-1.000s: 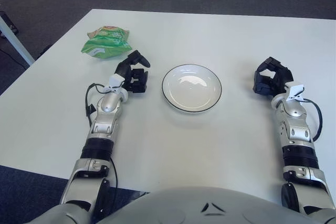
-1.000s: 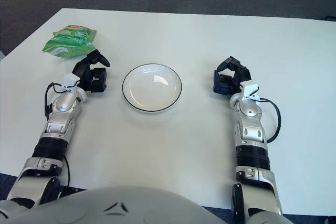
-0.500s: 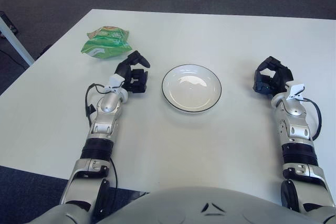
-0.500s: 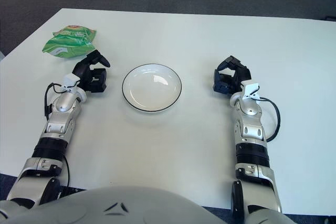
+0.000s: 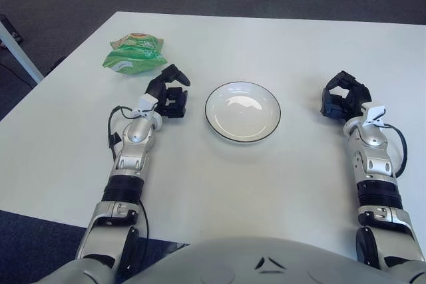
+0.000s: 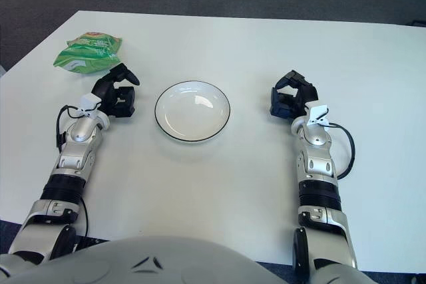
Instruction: Put the snack into the plate.
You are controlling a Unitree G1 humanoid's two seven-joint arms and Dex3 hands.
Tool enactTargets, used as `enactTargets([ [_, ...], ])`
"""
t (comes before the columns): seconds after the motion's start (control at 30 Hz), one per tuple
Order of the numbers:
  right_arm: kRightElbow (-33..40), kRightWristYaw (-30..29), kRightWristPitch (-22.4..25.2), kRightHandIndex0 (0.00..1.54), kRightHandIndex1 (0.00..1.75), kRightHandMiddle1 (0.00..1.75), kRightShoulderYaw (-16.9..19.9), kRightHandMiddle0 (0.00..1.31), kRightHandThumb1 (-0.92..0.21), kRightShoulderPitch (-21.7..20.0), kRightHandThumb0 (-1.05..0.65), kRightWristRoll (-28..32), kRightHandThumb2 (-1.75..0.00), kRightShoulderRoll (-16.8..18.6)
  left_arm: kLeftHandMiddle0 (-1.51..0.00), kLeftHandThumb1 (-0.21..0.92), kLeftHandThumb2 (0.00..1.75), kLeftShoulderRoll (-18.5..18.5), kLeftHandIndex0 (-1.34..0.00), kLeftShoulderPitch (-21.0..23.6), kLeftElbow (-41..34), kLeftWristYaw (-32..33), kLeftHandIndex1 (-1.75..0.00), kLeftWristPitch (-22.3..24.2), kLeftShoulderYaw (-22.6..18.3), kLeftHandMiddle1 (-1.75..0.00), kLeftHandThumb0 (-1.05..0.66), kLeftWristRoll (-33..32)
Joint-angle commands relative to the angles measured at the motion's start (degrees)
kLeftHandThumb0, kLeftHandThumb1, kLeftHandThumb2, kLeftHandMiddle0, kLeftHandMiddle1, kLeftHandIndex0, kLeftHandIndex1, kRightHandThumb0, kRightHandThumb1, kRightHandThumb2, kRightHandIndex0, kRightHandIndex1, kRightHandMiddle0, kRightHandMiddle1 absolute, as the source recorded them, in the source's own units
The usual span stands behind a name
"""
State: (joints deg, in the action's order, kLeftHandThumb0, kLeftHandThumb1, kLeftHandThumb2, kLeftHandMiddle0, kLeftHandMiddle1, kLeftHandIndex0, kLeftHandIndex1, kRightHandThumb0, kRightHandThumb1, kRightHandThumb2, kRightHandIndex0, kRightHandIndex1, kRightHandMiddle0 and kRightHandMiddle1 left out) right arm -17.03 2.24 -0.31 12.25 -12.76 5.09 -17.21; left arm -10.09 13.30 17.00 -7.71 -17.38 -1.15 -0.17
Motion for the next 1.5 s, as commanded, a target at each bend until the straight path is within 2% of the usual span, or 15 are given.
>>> enactTargets([
  [0.0,-2.78,0.22,3.43,1.27,1.75,1.75,-1.01,0.64,-0.29,3.69,-0.49,-0.76,-1.35,1.37,-1.22,0.43,1.17,1.81,-0.52,-5.9,3.0,2.63,-1.75,-2.78,1.18,-1.75,-0.44,2.62],
  [0.2,-2.66,0.36,3.85,1.26,1.75,1.75,-1.02,0.64,-0.29,3.84,-0.49,-0.62,-1.35,1.36,-1.22,0.4,1.2,1.05,-0.54,-5.44,4.8,8.08,-1.75,-6.86,1.72,-1.75,-0.45,8.67],
  [0.33,-2.65,0.67,3.87,1.26,1.75,1.75,-0.89,0.64,-0.28,3.84,-0.49,-0.31,-1.36,1.34,-1.21,0.4,1.21,-1.05,-0.54,-3.63,6.75,14.1,-1.75,-9.15,1.87,-1.75,-0.45,14.81],
  [0.53,-2.78,0.84,3.67,1.25,1.75,1.75,-0.78,0.64,-0.28,3.8,-0.49,-0.1,-1.36,1.32,-1.18,0.4,1.21,-4.09,-0.55,-1.13,8.17,20.14,-1.75,-9.43,1.74,-1.75,-0.45,20.65],
  [0.93,-3.54,0.64,3.46,1.26,1.75,1.75,-0.95,0.64,-0.28,3.47,-0.49,-0.33,-1.36,1.33,-1.18,0.44,1.16,-9.86,-0.51,1.7,6.05,19.42,-1.75,-9.47,0.77,-1.75,-0.44,21.27],
  [1.07,-4.19,0.5,3.35,1.26,1.75,1.75,-1.06,0.64,-0.28,3.25,-0.49,-0.52,-1.36,1.34,-1.2,0.47,1.13,-13.17,-0.49,3.25,2.87,23.0,-1.75,-10.3,0.64,-1.75,-0.43,26.67],
  [1.2,-3.97,0.42,3.46,1.26,1.75,1.75,-1.16,0.64,-0.28,3.18,-0.49,-0.48,-1.36,1.51,-1.16,0.51,1.08,-15.29,-0.46,3.18,0.07,31.65,-1.75,-6.75,1.42,-1.75,-0.42,37.93],
  [1.3,-3.98,0.44,3.32,1.27,1.75,1.75,-1.25,0.64,-0.28,3.18,-0.49,-0.48,-1.36,1.57,-1.08,0.55,1.02,-16.07,-0.43,2.99,-0.86,35.6,-1.75,-3.35,1.94,-1.75,-0.41,43.11],
  [1.43,-4.17,0.31,3.15,1.27,1.75,1.75,-1.42,0.64,-0.28,3.1,-0.49,-0.63,-1.36,1.63,-0.91,0.64,0.91,-16.88,-0.37,3.12,-1.53,39.66,-1.75,0.14,2.46,-1.75,-0.4,47.43],
  [1.47,-4.24,0.25,3.1,1.27,1.75,1.75,-1.47,0.64,-0.28,3.07,-0.49,-0.68,-1.36,1.66,-0.82,0.66,0.87,-17.11,-0.35,3.31,-1.74,41.03,-1.75,1.19,2.57,-1.75,-0.39,48.74],
])
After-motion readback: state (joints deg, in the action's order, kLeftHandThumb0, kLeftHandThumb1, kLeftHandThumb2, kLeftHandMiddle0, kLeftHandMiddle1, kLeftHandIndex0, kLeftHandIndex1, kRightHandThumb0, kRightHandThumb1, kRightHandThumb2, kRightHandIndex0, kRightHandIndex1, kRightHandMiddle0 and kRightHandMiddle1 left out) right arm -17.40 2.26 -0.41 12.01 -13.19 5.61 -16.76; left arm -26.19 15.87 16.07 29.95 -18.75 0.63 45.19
